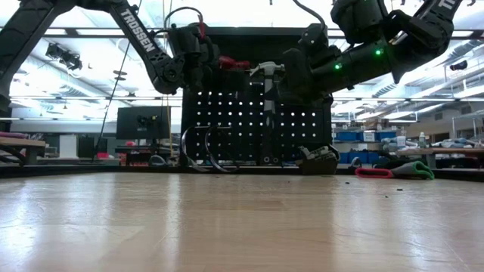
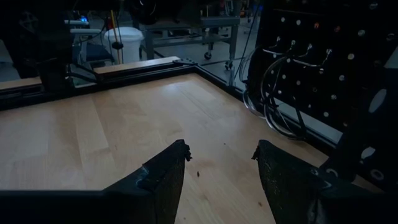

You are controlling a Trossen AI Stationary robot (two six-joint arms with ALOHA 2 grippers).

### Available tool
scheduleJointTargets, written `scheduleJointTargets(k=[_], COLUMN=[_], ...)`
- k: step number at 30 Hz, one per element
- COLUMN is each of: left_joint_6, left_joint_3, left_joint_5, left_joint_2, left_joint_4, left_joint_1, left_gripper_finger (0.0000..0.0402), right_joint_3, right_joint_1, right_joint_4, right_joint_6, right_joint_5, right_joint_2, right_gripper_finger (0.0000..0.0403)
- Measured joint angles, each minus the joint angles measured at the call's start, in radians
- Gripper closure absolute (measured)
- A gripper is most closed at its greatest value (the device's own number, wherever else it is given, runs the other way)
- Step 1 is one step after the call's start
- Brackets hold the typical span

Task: Hang tools onto peg board
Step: Remove the allen wrench from the peg board

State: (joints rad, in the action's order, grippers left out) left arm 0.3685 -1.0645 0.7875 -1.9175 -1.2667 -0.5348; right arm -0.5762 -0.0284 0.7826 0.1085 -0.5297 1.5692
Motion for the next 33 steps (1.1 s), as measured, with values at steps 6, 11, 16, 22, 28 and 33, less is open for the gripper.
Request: scheduleJointTargets(k=[6, 11, 16, 22, 28, 33], left_joint_6=[0.023, 0.120, 0.159, -0.064, -0.273, -0.386], left_joint_3=[0.000, 0.019, 0.078, 0.173, 0.201, 0.201], left_joint_5=[0.030, 0.080, 0.110, 0.033, -0.190, -0.390], left_joint_2=[0.000, 0.003, 0.062, 0.274, 0.517, 0.611], left_joint_4=[-0.013, -0.118, -0.070, 0.390, 0.976, 1.421], left_joint_1=[0.034, 0.076, 0.142, 0.210, 0.259, 0.311], left_gripper_finger=[0.0400, 0.0401, 0.0401, 0.0401, 0.0401, 0.0401], right_joint_3=[0.000, 0.000, 0.000, 0.000, 0.000, 0.000], right_joint_1=[0.000, 0.000, -0.001, -0.036, -0.037, -0.036], right_joint_4=[-0.024, -0.040, -0.043, -0.156, -0.216, -0.215], right_joint_6=[0.000, 0.000, -0.004, 0.051, 0.055, 0.053], right_joint_5=[0.000, 0.000, 0.000, -0.001, -0.003, -0.003], right_joint_2=[0.000, 0.000, -0.003, -0.075, -0.085, -0.083], right_gripper_finger=[0.0198, 0.0198, 0.0198, 0.0204, 0.0216, 0.0224])
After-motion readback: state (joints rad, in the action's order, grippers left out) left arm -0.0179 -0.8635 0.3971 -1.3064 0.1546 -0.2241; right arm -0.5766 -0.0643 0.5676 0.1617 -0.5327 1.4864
